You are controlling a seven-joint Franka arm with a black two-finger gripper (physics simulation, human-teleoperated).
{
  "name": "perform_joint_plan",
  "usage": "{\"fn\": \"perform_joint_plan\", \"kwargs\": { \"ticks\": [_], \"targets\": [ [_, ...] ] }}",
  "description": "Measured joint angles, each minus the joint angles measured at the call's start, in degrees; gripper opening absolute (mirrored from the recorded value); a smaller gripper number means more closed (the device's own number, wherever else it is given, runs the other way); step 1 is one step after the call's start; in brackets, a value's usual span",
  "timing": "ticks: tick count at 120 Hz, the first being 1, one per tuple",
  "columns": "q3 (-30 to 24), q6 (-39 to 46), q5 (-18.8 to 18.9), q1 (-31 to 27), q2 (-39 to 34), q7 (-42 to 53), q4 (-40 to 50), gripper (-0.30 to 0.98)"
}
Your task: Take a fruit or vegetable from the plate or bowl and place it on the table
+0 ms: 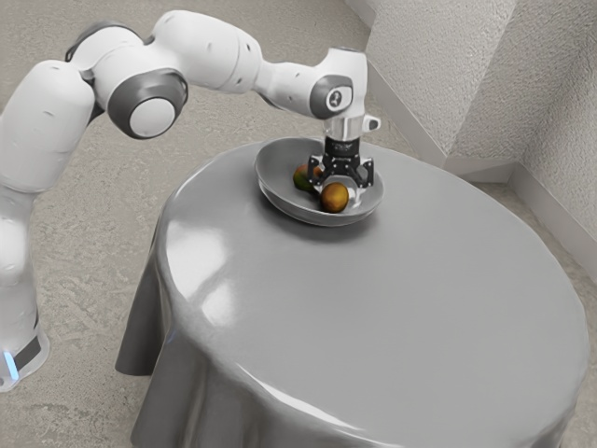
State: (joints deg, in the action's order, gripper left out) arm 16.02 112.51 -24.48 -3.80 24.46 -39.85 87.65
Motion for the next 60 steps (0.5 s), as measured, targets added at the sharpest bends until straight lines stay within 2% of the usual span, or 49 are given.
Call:
{"fn": "perform_joint_plan", "kwargs": {
  "ticks": [10,29,60],
  "targets": [
    [-0.02,0.35,-0.01,0.02,0.15,-0.07,0.00,0.54],
    [-0.05,0.88,0.40,0.10,-0.07,-1.00,-0.31,0.28],
    [0.26,1.10,2.84,0.44,-1.96,-2.96,-4.60,0.23]
  ]
}}
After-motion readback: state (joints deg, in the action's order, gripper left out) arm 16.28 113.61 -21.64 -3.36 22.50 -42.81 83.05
